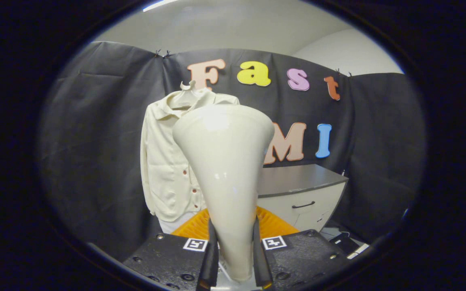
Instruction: Iron the clothes twice with a garment steamer, once on the left side and once on the right side.
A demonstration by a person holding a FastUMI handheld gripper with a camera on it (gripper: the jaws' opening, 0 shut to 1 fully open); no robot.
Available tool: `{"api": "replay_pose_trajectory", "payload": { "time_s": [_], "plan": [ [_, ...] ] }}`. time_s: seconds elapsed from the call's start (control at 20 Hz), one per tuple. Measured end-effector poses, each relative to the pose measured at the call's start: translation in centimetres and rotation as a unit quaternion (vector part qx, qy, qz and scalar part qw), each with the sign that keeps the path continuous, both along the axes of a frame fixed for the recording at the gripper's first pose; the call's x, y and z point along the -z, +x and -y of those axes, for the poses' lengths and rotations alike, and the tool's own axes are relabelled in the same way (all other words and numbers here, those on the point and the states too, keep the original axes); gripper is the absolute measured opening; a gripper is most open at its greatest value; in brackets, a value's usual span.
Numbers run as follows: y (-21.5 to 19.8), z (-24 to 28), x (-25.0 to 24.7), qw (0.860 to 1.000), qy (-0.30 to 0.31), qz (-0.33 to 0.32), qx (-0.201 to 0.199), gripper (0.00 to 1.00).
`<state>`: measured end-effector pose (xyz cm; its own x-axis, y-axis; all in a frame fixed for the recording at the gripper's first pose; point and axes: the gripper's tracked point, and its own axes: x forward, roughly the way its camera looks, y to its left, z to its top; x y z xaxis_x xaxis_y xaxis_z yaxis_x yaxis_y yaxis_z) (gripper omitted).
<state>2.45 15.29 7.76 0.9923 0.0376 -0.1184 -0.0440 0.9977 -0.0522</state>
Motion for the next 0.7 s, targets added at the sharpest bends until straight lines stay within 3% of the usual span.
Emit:
{"api": "replay_pose_trajectory", "payload": {
  "time_s": [0.4, 0.7],
  "plan": [
    [-3.9, 2.7, 2.1, 1.000, 0.020, -0.009, 0.003, 0.35],
    [-4.1, 3.4, 1.9, 1.000, 0.025, 0.005, -0.003, 0.35]
  ]
}}
